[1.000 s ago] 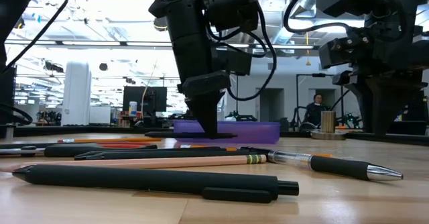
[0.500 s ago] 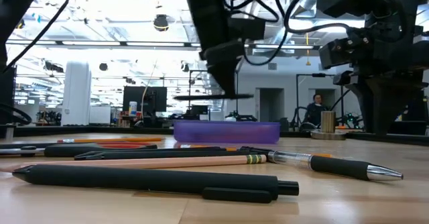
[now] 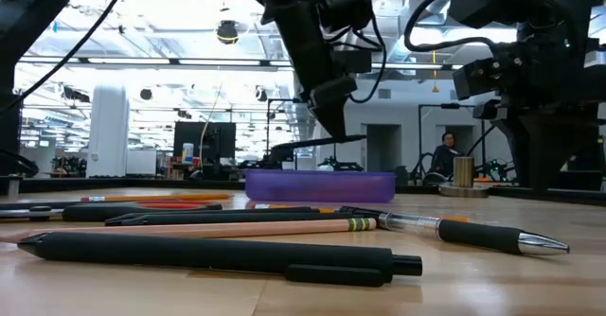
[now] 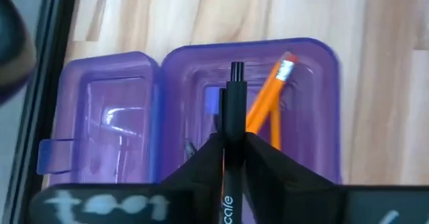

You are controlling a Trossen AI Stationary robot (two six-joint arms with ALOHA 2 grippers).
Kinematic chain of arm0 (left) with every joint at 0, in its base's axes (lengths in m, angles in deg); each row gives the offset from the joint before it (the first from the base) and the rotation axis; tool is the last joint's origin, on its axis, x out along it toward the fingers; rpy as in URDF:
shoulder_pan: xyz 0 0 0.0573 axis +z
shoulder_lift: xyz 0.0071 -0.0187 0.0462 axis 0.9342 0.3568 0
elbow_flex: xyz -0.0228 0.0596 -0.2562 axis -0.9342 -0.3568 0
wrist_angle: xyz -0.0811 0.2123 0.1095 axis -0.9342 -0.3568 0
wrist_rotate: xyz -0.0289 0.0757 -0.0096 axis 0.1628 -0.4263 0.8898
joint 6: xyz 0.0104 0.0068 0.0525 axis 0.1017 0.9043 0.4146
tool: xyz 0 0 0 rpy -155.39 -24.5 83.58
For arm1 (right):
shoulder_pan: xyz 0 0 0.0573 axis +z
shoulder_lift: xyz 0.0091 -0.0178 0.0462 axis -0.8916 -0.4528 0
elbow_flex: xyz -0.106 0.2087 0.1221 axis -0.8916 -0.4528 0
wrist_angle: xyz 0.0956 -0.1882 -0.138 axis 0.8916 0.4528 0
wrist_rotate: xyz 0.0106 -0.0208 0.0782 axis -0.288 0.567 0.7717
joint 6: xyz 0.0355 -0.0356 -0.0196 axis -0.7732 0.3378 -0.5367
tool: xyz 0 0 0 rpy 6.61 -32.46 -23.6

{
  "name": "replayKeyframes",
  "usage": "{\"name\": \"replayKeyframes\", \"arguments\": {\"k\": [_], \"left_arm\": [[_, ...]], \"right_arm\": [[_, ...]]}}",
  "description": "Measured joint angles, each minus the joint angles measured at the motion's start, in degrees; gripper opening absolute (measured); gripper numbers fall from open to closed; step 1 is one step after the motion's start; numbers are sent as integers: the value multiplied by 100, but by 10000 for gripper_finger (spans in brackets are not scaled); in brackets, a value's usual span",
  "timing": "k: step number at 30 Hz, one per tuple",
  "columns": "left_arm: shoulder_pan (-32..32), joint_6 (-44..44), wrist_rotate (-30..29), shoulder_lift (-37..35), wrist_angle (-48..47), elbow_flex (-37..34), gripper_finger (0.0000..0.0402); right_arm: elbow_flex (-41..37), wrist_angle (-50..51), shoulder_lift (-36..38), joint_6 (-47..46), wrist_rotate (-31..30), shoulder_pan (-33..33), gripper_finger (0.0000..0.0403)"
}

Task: Pick & place school supplies into a supply box
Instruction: Put the black pen into the purple supply box, then put the yellow pencil into the purple supply box

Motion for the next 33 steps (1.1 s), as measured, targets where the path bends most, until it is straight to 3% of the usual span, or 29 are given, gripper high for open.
{"name": "replayKeyframes", "arguments": {"k": [12,18,33], "left_arm": [[-41,-452,-7,0,-462,0,139],[-265,-1357,-7,-37,-1748,-3,142],[-1223,-2835,-88,-967,-2751,-55,141]], "right_arm": [[0,17,0,-16,-9,3,76],[0,-26,0,-40,-49,101,76],[0,-171,2,-104,-465,496,76]]}}
